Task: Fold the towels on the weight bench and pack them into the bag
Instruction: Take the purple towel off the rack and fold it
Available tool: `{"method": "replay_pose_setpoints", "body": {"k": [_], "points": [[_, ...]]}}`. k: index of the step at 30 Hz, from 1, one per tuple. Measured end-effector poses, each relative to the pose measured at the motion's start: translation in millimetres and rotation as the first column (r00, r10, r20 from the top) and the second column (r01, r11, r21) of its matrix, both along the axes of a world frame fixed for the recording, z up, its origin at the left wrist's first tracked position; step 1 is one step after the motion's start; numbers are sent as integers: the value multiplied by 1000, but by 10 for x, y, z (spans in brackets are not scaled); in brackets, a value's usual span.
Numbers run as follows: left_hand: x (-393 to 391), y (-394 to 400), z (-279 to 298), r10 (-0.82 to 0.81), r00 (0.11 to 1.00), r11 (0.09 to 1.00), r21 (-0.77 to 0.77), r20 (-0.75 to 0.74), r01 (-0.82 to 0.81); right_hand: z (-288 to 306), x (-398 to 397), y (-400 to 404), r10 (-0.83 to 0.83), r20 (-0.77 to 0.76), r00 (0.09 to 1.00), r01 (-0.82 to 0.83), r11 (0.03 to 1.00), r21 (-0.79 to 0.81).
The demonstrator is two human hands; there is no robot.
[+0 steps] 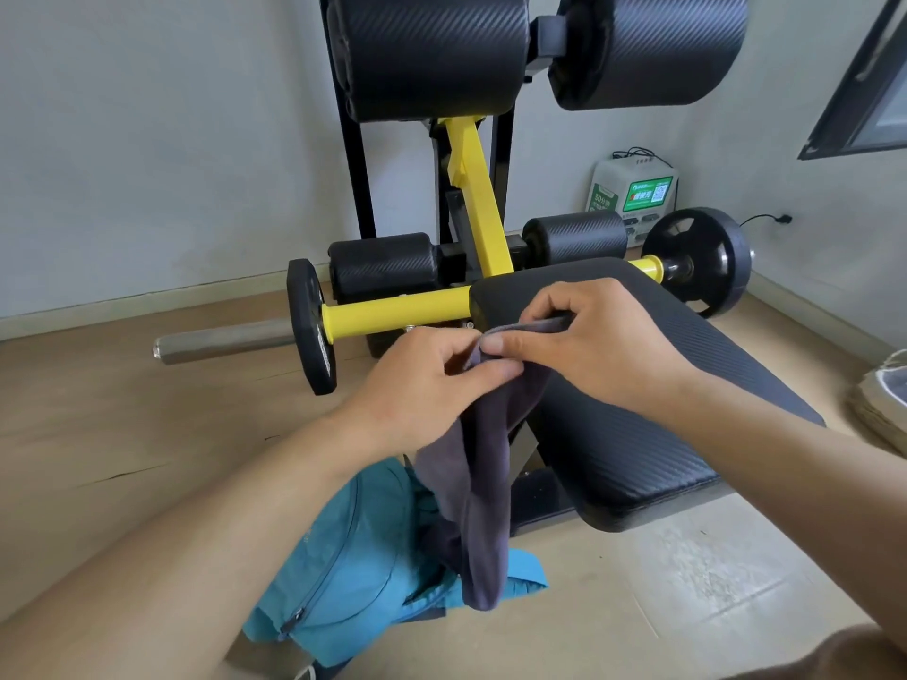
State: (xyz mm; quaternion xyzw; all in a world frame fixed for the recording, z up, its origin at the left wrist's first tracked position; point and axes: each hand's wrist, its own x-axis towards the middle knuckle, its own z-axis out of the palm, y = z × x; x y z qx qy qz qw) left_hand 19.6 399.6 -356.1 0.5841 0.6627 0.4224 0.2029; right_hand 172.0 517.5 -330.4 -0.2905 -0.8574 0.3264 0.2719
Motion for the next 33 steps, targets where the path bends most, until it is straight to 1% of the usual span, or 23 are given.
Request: {"method": "replay_pose_setpoints", "body": {"k": [1, 2, 4, 5, 6, 8, 10, 12, 14, 15, 16, 18, 20, 22, 24, 27, 29, 31, 33], "points": [[-5, -8, 17, 4, 1000, 1000, -5, 23, -4, -17, -11, 4, 10, -9, 1000, -10, 998, -65], [-15, -16, 32, 8, 999, 1000, -9, 50, -8, -33, -17, 11, 24, -45, 999, -31, 985, -169], [-63, -21, 35, 38, 993, 999, -5, 111, -38, -25, -16, 14, 65, -144, 987, -116, 916, -383], [-85, -15, 34, 57, 985, 998, 5, 163, -58, -17, -13, 19, 98, -183, 978, -173, 872, -458], [-112, -7, 32, 70, 974, 997, 10, 214, -74, -24, -13, 31, 129, -207, 970, -218, 838, -500], [-164, 10, 30, 88, 954, 996, 7, 288, -94, -57, -18, 54, 162, -234, 959, -265, 811, -522], [-201, 16, 18, 104, 923, 994, -16, 372, -105, -102, -28, 78, 190, -303, 934, -335, 766, -549], [-226, 9, 12, 129, 893, 991, -21, 431, -132, -131, -48, 85, 211, -394, 895, -424, 679, -599], [-242, -3, 28, 115, 878, 991, 2, 464, -131, -122, -54, 80, 171, -462, 870, -459, 619, -637], [-244, -14, 42, 82, 879, 996, 2, 469, -94, -105, -58, 75, 134, -478, 868, -450, 616, -646], [-245, -30, 53, 34, 887, 999, -10, 460, -34, -100, -65, 73, 99, -484, 870, -432, 628, -648], [-228, -52, 50, -41, 921, 997, -49, 388, 65, -98, -82, 49, 78, -466, 881, -392, 671, -629], [-189, -60, 28, -75, 943, 994, -49, 325, 95, -103, -96, 3, 112, -388, 915, -336, 744, -578], [-136, -59, 32, -90, 939, 992, -54, 333, 114, -130, -98, -41, 161, -281, 946, -284, 827, -485], [-73, -62, 45, -84, 948, 991, -75, 307, 112, -140, -97, -99, 221, -209, 953, -289, 873, -394], [-33, -67, 52, -3, 992, 996, -85, 125, 14, -144, -99, -141, 279, -155, 948, -317, 872, -372], [-64, -55, 42, 30, 998, 997, -77, 47, -27, -130, -99, -145, 292, -116, 949, -314, 867, -388], [-127, -39, 39, 69, 997, 996, -51, -17, -70, -122, -99, -130, 264, -98, 959, -280, 859, -428], [-193, -25, 39, 89, 993, 996, -5, -76, -90, -118, -89, -87, 223, -93, 970, -239, 831, -502]]}}
